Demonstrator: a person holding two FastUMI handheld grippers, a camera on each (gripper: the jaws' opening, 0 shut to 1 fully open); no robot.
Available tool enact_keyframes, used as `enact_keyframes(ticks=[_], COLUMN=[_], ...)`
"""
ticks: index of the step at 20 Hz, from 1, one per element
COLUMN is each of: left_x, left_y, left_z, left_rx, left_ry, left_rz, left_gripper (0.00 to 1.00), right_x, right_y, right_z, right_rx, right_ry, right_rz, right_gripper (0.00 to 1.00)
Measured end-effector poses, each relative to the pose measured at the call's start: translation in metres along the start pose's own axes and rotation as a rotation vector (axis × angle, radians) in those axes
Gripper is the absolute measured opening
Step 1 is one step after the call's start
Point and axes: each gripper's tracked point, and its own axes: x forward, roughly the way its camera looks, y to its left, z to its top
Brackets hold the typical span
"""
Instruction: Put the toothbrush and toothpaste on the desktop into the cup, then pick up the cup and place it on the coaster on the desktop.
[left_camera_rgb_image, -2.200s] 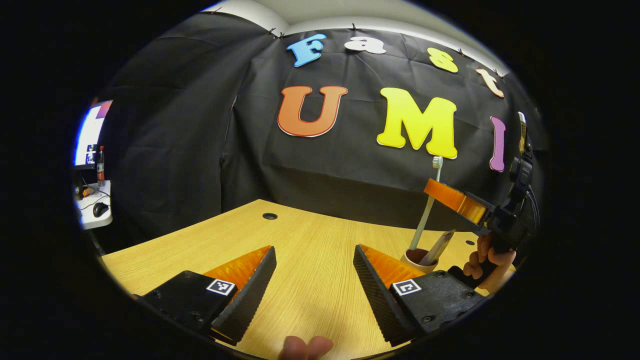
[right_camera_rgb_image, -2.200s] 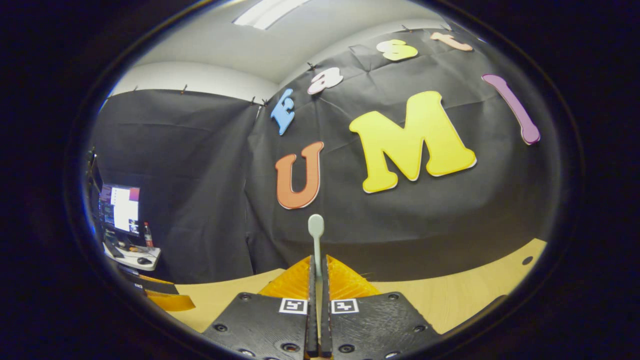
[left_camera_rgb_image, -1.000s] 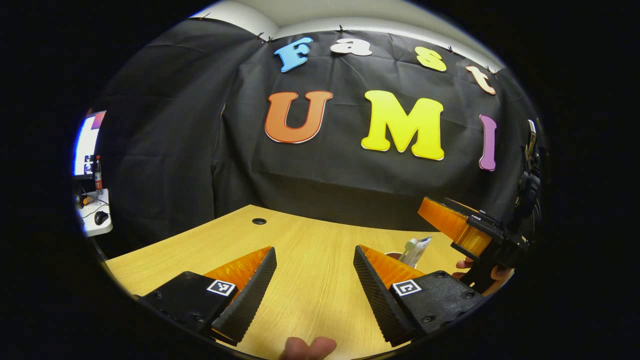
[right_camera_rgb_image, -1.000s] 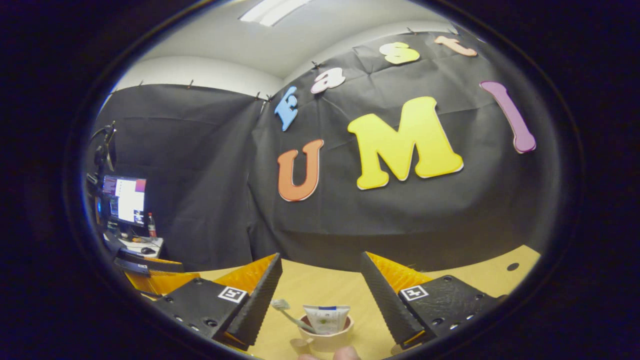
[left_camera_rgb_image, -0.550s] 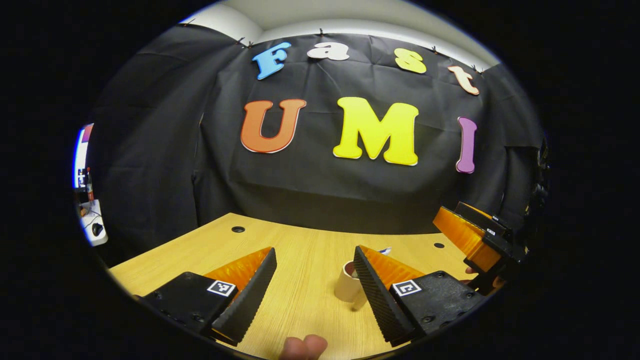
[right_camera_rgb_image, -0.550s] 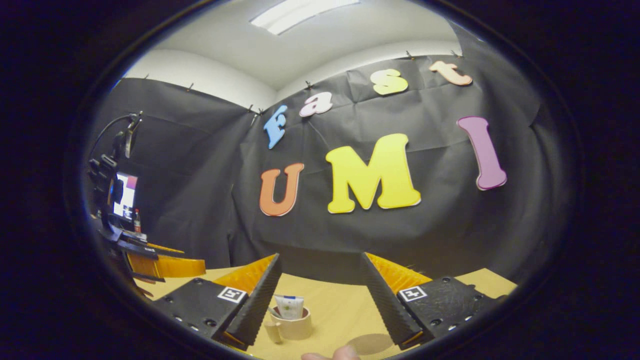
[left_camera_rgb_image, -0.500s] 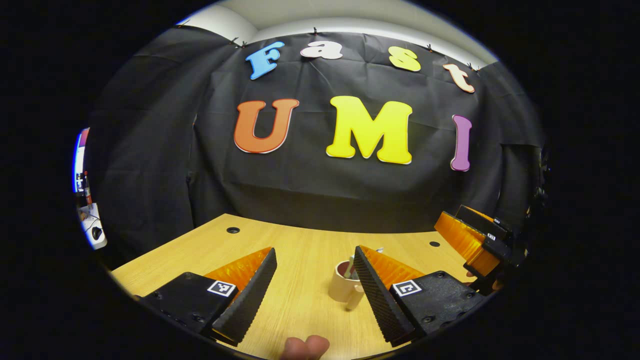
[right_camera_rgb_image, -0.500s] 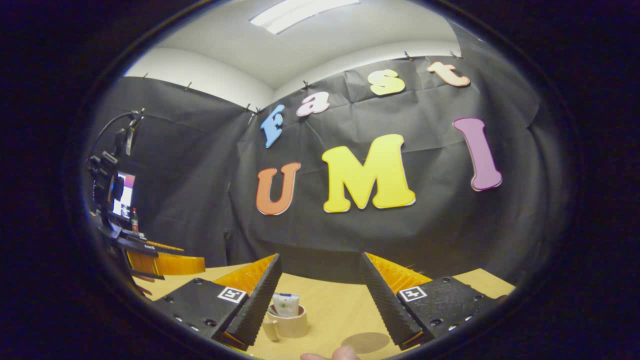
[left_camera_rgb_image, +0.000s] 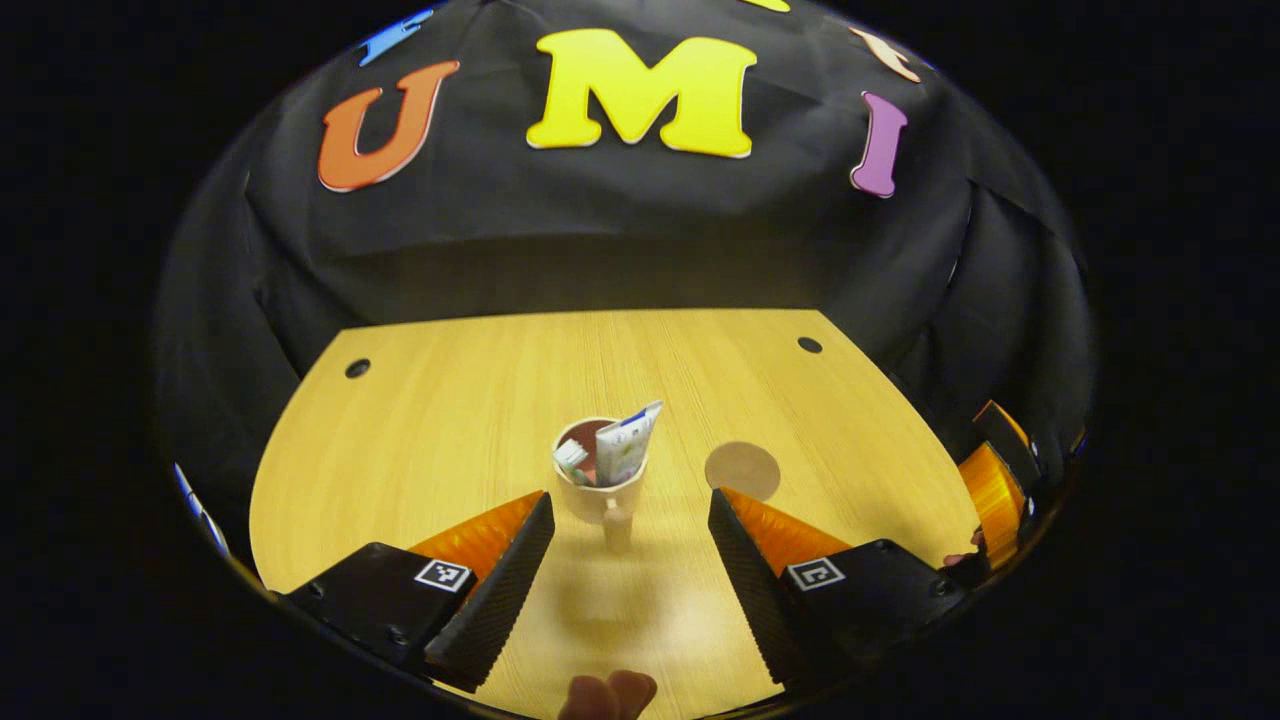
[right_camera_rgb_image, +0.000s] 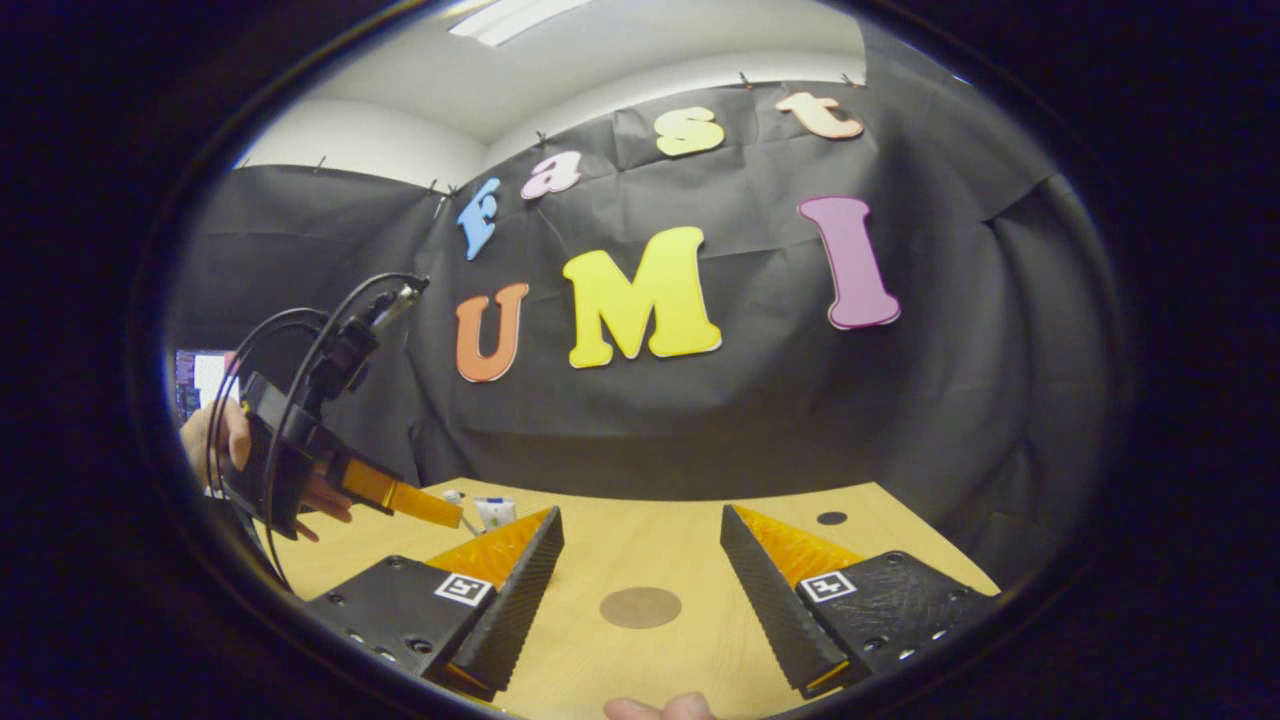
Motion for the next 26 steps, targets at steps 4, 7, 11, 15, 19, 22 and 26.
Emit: enact_keyframes(ticks=[4, 7, 11, 15, 19, 22, 26], left_x=[0.012, 0.016, 0.025, 0.035, 0.047, 0.06, 0.075], left_y=[0.002, 0.002, -0.001, 0.008, 0.008, 0.0, -0.012], left_z=[0.028, 0.02, 0.007, -0.015, -0.028, -0.037, -0.05], left_rx=[0.021, 0.048, 0.052, 0.008, -0.018, -0.039, -0.039], left_ry=[0.131, 0.229, 0.323, 0.41, 0.482, 0.533, 0.601], left_rz=[0.038, 0.059, 0.047, 0.054, 0.068, 0.051, 0.047], left_gripper=[0.98, 0.98, 0.99, 0.99, 0.99, 0.99, 0.99], right_x=[-0.019, -0.025, -0.028, -0.033, -0.037, -0.042, -0.051], right_y=[-0.018, -0.021, -0.015, -0.008, 0.001, -0.001, -0.008], right_z=[0.015, 0.013, 0.01, 0.005, -0.001, -0.001, 0.001], right_rx=[0.015, 0.054, 0.052, 0.074, 0.063, 0.044, 0.001], right_ry=[-0.037, -0.027, -0.019, 0.009, 0.034, 0.041, 0.021], right_rz=[-0.032, -0.037, -0.029, -0.004, 0.014, -0.001, -0.046], right_gripper=[0.95, 0.95, 0.95, 0.95, 0.95, 0.96, 0.92])
